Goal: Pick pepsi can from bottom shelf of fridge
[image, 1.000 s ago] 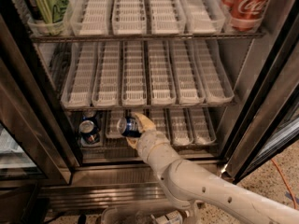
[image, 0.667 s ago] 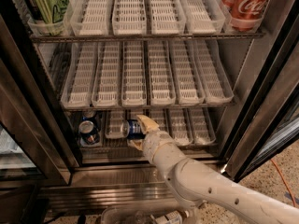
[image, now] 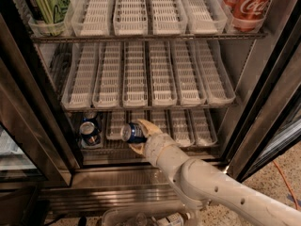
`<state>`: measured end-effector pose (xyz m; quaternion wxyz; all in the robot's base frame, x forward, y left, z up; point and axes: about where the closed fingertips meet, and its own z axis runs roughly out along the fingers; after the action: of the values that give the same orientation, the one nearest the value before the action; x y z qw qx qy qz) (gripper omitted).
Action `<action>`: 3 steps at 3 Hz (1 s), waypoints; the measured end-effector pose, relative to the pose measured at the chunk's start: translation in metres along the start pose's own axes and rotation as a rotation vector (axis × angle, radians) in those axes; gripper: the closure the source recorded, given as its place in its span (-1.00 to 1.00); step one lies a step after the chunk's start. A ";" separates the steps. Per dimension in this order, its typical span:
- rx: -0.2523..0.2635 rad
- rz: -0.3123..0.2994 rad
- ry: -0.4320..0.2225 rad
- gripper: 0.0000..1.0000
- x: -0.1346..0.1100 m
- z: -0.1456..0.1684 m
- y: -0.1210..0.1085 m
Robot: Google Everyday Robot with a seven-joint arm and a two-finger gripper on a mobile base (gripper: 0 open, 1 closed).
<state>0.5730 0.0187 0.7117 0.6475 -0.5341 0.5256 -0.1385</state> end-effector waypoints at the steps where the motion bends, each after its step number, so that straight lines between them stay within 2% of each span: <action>1: -0.072 0.255 0.015 1.00 0.048 -0.023 0.007; 2: -0.144 0.412 0.049 1.00 0.086 -0.044 -0.002; 3: -0.218 0.423 0.048 1.00 0.094 -0.061 -0.023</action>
Offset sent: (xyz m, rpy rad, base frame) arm -0.0824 -0.0832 -0.0205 0.4099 0.5599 0.4460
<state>0.5699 -0.0936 0.6883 0.5880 -0.4752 0.6530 0.0452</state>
